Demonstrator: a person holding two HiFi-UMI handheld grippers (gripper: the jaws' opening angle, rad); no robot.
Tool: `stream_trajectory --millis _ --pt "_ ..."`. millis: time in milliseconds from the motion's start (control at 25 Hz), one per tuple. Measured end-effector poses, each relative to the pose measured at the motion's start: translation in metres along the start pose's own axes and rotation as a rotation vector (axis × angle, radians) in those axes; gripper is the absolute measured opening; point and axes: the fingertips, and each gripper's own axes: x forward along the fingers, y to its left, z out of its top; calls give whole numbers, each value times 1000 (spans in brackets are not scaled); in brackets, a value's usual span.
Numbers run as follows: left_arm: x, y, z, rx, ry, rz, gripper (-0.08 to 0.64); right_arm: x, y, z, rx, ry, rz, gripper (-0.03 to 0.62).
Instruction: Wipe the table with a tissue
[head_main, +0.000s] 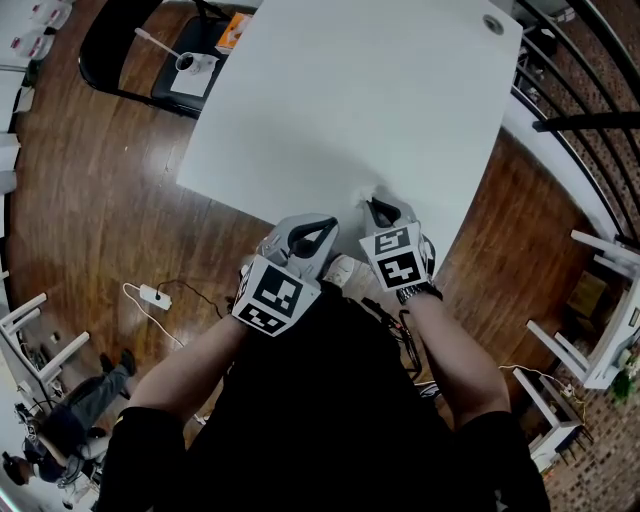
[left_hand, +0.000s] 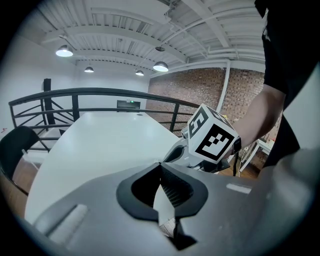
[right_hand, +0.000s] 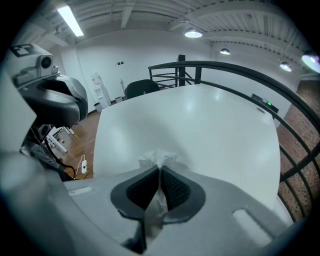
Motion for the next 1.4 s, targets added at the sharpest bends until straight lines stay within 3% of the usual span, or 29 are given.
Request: stream_trajectory --millis 480,640,880,1400 --pt "-11 8 0 -13 -8 43 17 8 9 15 -32 -9 23 6" --pt "-15 8 2 -7 -17 56 17 11 13 20 4 -31 60 6" --pt "-24 10 9 5 -35 78 17 2 14 34 70 -147 101 6" --pt "-48 -13 27 59 -116 111 17 -73 11 35 109 -305 25 6"
